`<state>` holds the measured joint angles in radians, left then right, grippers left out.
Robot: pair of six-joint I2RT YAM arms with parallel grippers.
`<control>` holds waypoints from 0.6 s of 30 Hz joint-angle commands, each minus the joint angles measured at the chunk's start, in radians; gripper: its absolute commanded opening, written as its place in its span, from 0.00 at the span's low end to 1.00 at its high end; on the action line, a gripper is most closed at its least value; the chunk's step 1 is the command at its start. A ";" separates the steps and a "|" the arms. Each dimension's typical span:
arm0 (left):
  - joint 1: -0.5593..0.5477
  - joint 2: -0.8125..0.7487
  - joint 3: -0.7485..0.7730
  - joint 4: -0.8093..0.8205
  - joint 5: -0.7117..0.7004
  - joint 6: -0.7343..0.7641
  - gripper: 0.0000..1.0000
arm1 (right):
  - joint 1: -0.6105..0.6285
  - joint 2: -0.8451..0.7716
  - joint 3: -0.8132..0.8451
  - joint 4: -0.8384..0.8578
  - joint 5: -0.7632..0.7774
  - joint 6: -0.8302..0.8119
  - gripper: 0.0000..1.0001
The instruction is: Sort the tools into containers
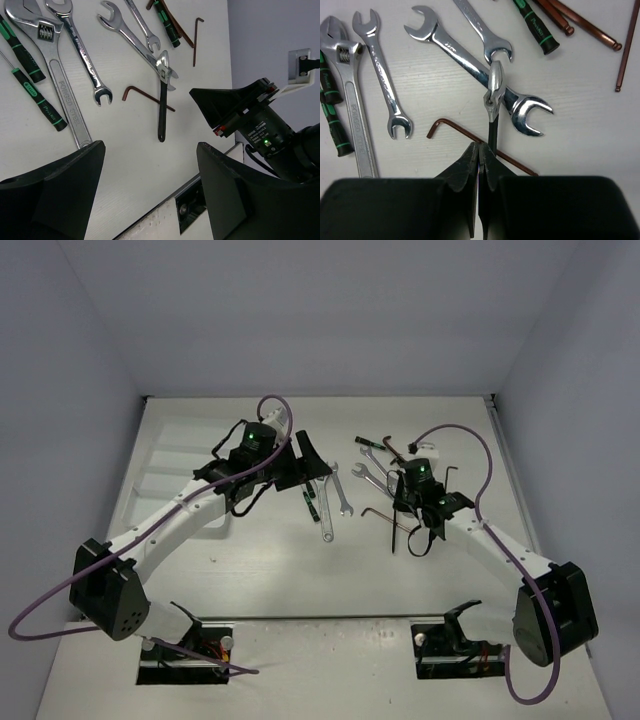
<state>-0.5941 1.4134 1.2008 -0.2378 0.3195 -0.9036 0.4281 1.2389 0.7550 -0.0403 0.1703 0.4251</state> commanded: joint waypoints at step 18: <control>-0.026 -0.111 -0.057 -0.059 -0.063 0.093 0.71 | 0.038 0.227 0.032 0.077 0.100 0.102 0.47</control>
<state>-0.6163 1.3558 1.1328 -0.3056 0.2776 -0.8463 0.4482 1.4009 0.7037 -0.0031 0.2115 0.4927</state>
